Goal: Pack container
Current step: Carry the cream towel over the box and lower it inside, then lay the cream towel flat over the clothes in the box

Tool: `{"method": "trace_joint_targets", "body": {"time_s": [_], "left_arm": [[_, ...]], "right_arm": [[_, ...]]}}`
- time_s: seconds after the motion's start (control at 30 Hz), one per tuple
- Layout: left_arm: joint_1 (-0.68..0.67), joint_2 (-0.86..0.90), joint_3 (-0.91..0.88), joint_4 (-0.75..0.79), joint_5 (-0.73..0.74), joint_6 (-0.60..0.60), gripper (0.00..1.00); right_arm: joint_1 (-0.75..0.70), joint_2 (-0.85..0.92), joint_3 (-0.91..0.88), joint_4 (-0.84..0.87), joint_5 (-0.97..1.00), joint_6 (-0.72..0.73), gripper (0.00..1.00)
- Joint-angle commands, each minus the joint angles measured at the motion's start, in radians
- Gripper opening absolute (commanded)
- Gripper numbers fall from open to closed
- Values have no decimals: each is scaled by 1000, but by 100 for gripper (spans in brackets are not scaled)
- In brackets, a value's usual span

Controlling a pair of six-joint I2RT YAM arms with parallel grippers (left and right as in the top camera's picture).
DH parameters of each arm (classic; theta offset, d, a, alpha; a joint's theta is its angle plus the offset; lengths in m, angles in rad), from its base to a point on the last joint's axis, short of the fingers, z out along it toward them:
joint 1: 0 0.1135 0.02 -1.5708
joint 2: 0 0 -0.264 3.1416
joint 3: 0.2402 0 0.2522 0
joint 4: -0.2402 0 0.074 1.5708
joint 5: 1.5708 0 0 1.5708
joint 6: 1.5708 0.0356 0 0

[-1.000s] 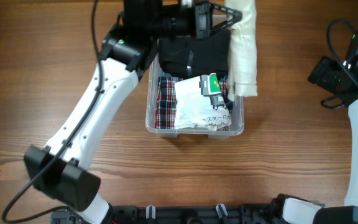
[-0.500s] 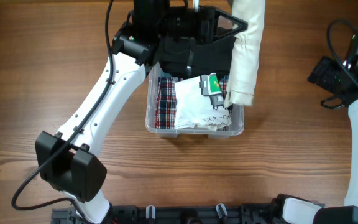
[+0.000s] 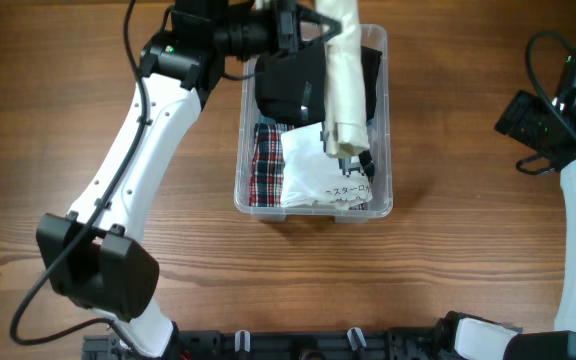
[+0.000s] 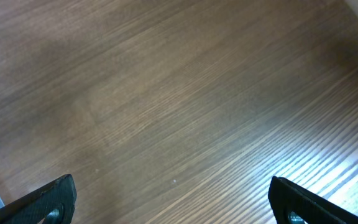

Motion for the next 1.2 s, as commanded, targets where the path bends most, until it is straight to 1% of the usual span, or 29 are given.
{"method": "trace_joint_targets", "body": {"time_s": [0.0,0.03,0.13,0.2,0.27,0.37,0.5,0.67,0.73,1.0,1.17], "left_arm": [[-2,-164,33,-173,-419,171,4],[-17,-201,36,-242,-555,192,4],[-72,-279,42,-370,-862,221,4],[-111,-310,45,-416,-985,249,4],[-150,-320,58,-459,-1073,284,4],[-195,-305,65,-500,-1125,349,4],[-205,-230,65,-541,-1136,398,4],[-206,-129,66,-625,-1292,478,4],[-206,-119,66,-645,-1320,502,4],[-221,-117,94,-734,-1323,502,4],[-259,-114,101,-740,-1407,502,4]], "right_arm": [[0,-9,16,3,16,-1,100],[0,-9,16,3,16,-1,100],[0,-9,16,3,16,-1,100],[0,-9,16,3,16,0,100],[0,-9,16,3,16,0,100],[0,-9,16,3,16,0,100],[0,-9,16,3,16,-1,100],[0,-9,16,3,16,-1,100],[0,-9,16,3,16,-1,100],[0,-9,16,3,16,-1,100],[0,-9,16,3,16,-1,100]]}}
